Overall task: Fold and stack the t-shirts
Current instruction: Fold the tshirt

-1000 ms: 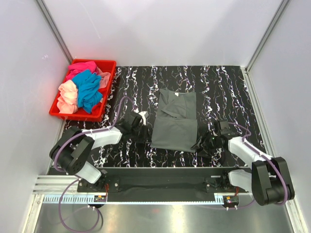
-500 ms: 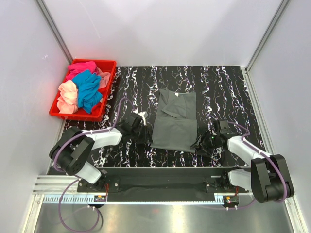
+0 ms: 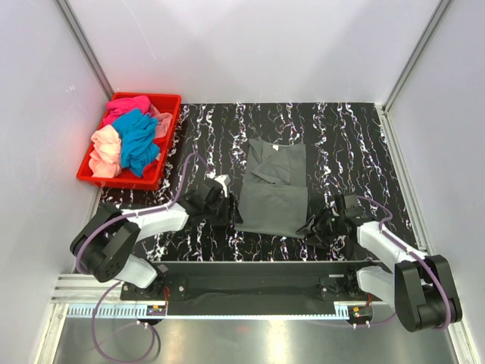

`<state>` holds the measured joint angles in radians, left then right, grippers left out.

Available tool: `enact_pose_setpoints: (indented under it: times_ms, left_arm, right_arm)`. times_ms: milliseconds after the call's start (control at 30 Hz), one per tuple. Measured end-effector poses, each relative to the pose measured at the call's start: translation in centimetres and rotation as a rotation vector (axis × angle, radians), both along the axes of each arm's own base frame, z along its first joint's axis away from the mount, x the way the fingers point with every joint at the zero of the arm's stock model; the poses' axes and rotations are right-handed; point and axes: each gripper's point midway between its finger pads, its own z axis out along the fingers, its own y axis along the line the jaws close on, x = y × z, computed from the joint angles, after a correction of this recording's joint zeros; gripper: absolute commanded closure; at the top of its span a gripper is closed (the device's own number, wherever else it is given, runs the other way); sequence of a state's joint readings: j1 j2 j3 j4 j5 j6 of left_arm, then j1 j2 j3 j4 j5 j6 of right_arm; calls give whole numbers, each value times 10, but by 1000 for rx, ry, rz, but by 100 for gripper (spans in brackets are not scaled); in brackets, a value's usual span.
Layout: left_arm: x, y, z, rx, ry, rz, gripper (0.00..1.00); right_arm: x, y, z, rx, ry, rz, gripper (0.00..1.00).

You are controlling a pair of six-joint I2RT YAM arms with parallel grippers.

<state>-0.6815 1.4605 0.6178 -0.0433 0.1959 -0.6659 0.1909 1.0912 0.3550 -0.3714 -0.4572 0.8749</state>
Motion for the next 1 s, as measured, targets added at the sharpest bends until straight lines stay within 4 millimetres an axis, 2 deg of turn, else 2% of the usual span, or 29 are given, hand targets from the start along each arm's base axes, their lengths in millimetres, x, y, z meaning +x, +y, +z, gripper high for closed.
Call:
enact_pose_setpoints:
  times_ms: [200, 300, 333, 467, 533, 600, 667, 800, 1000]
  left_arm:
    - [-1, -2, 0, -26, -15, 25, 45]
    - [0, -5, -1, -45, -17, 39, 49]
    - [0, -5, -1, -51, -15, 45, 52]
    - [2, -9, -3, -65, -6, 61, 59]
    - [1, -10, -4, -69, -3, 66, 58]
    - [1, -11, -4, -63, -7, 68, 50]
    - [1, -13, -2, -62, -19, 71, 47]
    - [-3, -8, -1, -28, -31, 83, 46]
    - [-15, 1, -2, -7, -34, 97, 46]
  right_arm:
    - [2, 2, -1, 9, 2, -14, 51]
    - [3, 1, -3, 7, 4, -19, 62]
    - [3, 1, -4, 4, 6, -21, 69]
    - [3, -1, -9, -12, 16, -27, 82]
    - [2, -2, -10, -18, 18, -31, 83]
    - [2, -2, -10, -18, 16, -31, 86]
    - [3, -2, -11, -19, 14, -31, 88]
    - [3, -2, -11, -19, 13, -29, 100]
    - [3, -2, -12, -20, 9, -25, 100]
